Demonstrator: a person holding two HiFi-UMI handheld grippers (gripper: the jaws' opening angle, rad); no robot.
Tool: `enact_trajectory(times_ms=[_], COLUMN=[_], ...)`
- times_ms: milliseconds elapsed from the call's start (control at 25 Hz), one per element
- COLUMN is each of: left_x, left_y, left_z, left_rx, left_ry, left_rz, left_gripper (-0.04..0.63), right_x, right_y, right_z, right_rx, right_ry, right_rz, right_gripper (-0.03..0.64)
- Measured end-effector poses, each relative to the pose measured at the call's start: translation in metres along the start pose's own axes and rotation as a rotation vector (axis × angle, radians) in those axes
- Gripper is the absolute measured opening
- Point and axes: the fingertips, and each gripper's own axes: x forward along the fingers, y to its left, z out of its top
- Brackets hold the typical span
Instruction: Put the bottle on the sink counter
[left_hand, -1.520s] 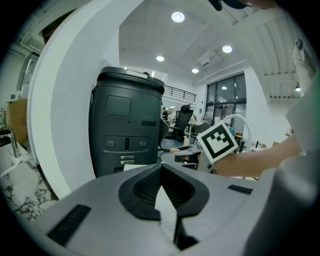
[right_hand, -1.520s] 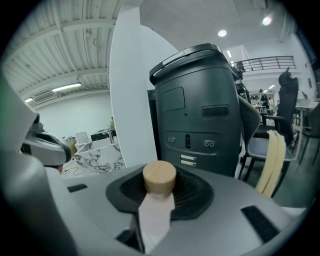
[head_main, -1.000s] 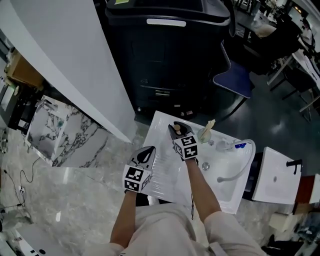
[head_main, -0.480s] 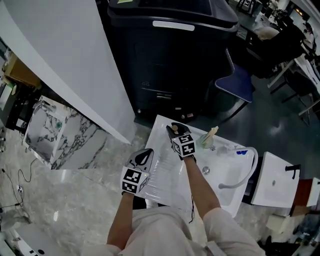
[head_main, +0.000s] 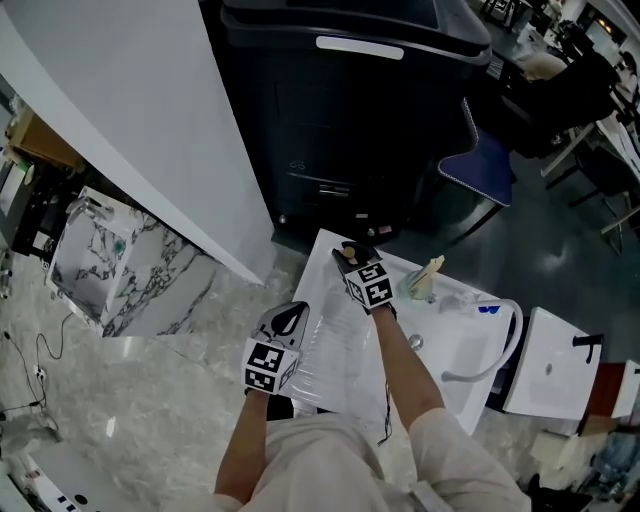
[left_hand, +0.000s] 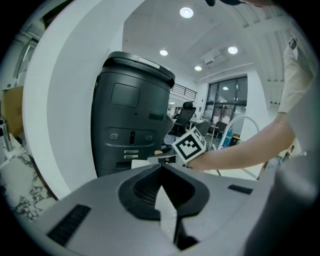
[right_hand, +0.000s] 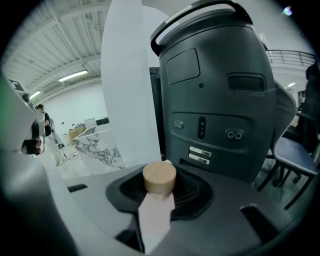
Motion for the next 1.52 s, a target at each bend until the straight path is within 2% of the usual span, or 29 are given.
enact_trajectory(times_ms=[120,280,360,680,960,1360,1440,1520], left_x=[0.000,0.000,-0.001,-0.008,-0.008,-0.023,-0.026,-0.029], left_y=[0.002,-0.001,0.000,0.004,-0.001,0.007,0.007,0.007], left_z=[0.000,0.000,0.000,-0.003,-0.004,-0.002,-0.002,-0.003], left_rx=[-0.003,0.000,0.001,-0.001,0.001,-0.027,-0.035,-0.037], left_ry=[-0.001,-0.003,-0.006,-0.003,-0.001,-0.029,-0.035,-0.038], left_rz=[0.004,0.004,0.010,0.029,0.024,0.058,0.065,0.073], left_gripper=[0.006,0.006,0.006,0.006,0.006,0.006,0.006,0.006], right_x=[0.003,0.003,0.006,0.009,0.004,0.006,0.006,0.007], right_y=[0.004,0.019,0.022,0.009,0.012,0.006,0.005,0.005], right_z=[0.004,-0.001,-0.004,-0.003,-0.011,-0.010,-0.011,-0.012], right_rx=[-0.043,-0.150,-0.169,-0.165,-0.214,-0.124,-0.100,-0.079], right_ry=[-0.022,-0.021,-0.016,-0.040,-0.056,-0.075,-0.073,-0.068], right_rz=[0.031,0.129,0.149,0.108,0.087,0.037,0.023,0.015], right_gripper=[0.106,0.106,0.106,0.107,0.109,0.117,0.132,0.175])
